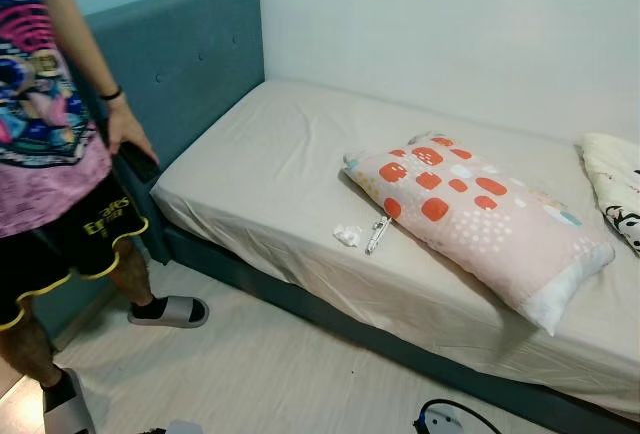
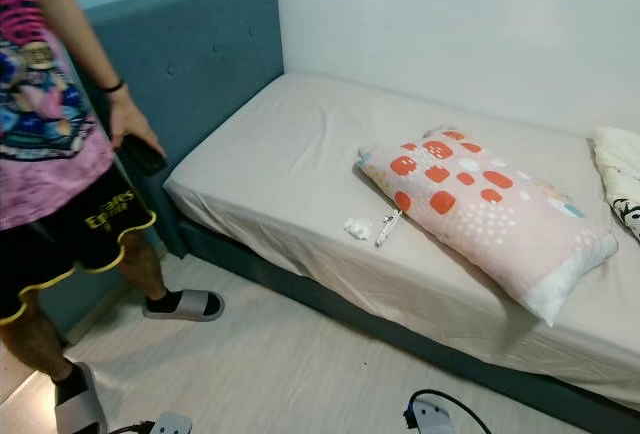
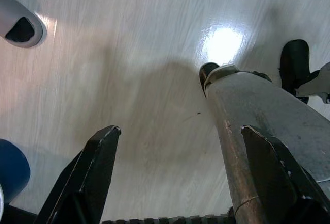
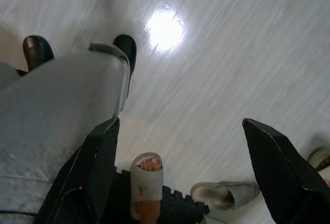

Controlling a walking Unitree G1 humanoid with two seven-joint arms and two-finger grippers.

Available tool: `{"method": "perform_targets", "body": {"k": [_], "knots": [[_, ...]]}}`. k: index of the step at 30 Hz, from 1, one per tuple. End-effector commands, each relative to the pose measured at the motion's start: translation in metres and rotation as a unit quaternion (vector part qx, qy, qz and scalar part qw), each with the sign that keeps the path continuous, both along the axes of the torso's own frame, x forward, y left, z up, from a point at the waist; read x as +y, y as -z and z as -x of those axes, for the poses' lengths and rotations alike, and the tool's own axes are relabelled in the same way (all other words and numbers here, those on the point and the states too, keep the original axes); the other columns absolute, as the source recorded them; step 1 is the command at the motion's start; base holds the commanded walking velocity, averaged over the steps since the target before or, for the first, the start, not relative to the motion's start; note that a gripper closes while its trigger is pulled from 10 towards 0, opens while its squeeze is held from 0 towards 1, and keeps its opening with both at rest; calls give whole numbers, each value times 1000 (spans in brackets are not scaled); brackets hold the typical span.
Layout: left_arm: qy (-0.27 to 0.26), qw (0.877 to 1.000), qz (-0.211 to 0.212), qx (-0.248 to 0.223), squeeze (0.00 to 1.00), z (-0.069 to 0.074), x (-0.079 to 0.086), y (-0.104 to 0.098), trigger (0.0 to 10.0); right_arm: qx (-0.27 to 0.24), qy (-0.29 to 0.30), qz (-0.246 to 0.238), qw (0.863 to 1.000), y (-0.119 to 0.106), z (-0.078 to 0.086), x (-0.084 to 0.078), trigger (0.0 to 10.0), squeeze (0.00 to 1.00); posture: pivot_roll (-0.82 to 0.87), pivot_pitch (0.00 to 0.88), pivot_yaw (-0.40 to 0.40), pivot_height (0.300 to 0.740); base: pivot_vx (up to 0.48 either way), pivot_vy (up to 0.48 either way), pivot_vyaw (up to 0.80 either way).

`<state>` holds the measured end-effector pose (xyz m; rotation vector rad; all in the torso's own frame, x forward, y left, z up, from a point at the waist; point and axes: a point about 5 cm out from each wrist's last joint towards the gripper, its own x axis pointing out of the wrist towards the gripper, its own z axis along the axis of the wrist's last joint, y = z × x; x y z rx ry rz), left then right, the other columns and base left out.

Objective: Clean up the room

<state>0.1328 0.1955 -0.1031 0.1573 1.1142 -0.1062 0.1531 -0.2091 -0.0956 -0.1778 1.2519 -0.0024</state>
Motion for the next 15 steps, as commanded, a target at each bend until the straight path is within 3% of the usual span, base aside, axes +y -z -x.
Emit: {"method": "perform_targets", "body": {"k": [1,7,15], "knots": [[8,999,2,34,0,18,0,6,10000,13,-6,2,1000,2,7,-1,10000,0,-72,97,-64,740,0,0,0],[1,999,4,35,0,23,1,7,10000,17,-10,4,1000,4,11,-2,10000,0,-56,107,-88,740,0,0,0],[-5,1000,4,25,0,22,3,6,10000,-4,-10,8,1000,3,8,1,10000,0,-47,77,-62,740,0,0,0]]}}
